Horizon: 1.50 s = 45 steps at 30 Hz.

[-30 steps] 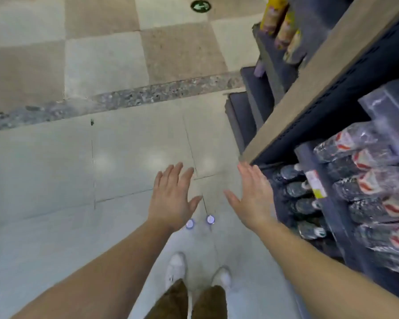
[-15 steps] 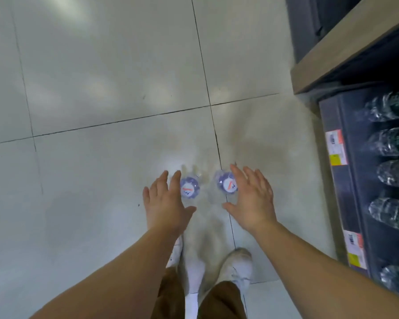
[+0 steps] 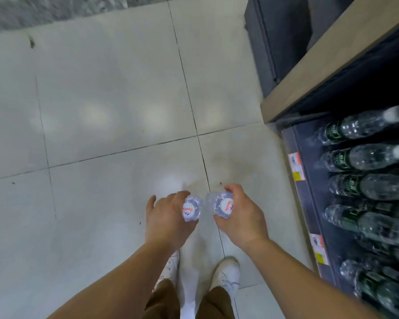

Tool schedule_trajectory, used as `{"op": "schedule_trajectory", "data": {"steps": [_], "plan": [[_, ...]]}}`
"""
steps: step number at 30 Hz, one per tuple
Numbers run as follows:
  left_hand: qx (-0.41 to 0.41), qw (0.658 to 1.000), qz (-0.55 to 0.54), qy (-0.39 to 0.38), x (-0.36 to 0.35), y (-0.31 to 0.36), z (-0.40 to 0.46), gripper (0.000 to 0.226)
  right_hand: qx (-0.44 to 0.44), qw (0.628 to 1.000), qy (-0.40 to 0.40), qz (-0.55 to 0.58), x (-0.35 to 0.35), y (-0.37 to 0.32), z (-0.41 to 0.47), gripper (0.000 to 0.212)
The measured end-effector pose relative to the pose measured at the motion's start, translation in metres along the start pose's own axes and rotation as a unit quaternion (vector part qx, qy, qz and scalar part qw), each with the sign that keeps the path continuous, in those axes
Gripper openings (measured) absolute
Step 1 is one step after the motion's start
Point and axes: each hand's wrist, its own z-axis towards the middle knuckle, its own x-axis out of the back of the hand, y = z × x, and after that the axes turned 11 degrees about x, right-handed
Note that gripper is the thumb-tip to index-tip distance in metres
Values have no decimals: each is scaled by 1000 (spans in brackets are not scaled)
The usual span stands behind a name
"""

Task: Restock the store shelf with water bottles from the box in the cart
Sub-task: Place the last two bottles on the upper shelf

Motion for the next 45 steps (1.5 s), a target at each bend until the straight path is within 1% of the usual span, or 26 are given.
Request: {"op": "schedule_trajectory", "data": {"steps": [1, 3, 5, 7, 9, 10, 12, 13, 14, 16, 18, 20, 24, 27, 28, 31, 32, 33, 35, 36, 37, 40, 42, 43, 45], "plan": [[-19, 1000, -5, 8, 21, 6, -12, 49, -8, 1000, 11, 5, 20, -13, -13, 61], [-74, 994, -64, 39, 67, 20, -39, 46, -19, 999, 33, 30, 61, -41, -42, 58], [-118, 980, -143, 69, 117, 39, -66, 47, -19, 996, 62, 65, 105, -71, -73, 53], [-159, 967, -188, 71, 172, 65, -98, 52, -4, 988, 108, 110, 152, -105, -108, 46], [-225, 948, -221, 43, 232, 96, -135, 54, 39, 977, 147, 147, 206, -142, -148, 43], [-238, 940, -243, 12, 266, 112, -157, 56, 59, 974, 158, 154, 234, -160, -170, 45], [-237, 931, -268, -68, 331, 143, -198, 57, 80, 966, 179, 166, 294, -195, -216, 46], [-248, 922, -277, -108, 360, 158, -216, 56, 90, 962, 194, 171, 322, -208, -238, 49], [-275, 913, -274, -124, 388, 173, -231, 56, 102, 955, 215, 175, 349, -220, -259, 53], [-333, 896, -260, -135, 440, 207, -266, 59, 127, 938, 270, 178, 401, -242, -302, 51], [-387, 876, -261, -122, 482, 241, -300, 65, 144, 918, 323, 181, 447, -259, -342, 47], [-426, 856, -273, -106, 511, 271, -332, 69, 166, 890, 382, 187, 481, -270, -378, 44], [-495, 807, -303, -102, 543, 315, -401, 49, 197, 837, 468, 205, 523, -277, -451, 38], [-537, 769, -325, -123, 550, 339, -448, 42, 220, 812, 498, 210, 545, -272, -505, 38], [-546, 759, -328, -137, 549, 346, -464, 41, 221, 804, 510, 211, 550, -270, -522, 42], [-573, 730, -333, -166, 540, 367, -512, 40, 212, 777, 552, 214, 559, -256, -570, 72], [-579, 724, -335, -171, 537, 373, -530, 38, 207, 771, 562, 214, 562, -252, -587, 74], [-587, 716, -335, -178, 534, 379, -548, 36, 204, 768, 569, 211, 565, -246, -606, 66], [-604, 692, -346, -192, 526, 393, -584, 34, 205, 762, 584, 192, 573, -234, -645, 41], [-614, 679, -351, -196, 522, 400, -600, 35, 206, 759, 592, 178, 578, -230, -665, 34], [-624, 670, -352, -196, 519, 405, -615, 37, 208, 756, 599, 164, 581, -227, -684, 31], [-649, 637, -358, -214, 513, 421, -659, 52, 196, 758, 611, 119, 590, -225, -740, 32], [-659, 607, -374, -240, 514, 432, -686, 55, 190, 756, 619, 93, 597, -229, -775, 29], [-663, 594, -380, -252, 516, 437, -699, 58, 184, 753, 627, 80, 603, -232, -791, 34], [-667, 576, -386, -272, 523, 449, -725, 66, 172, 742, 644, 68, 616, -240, -819, 57]]}}
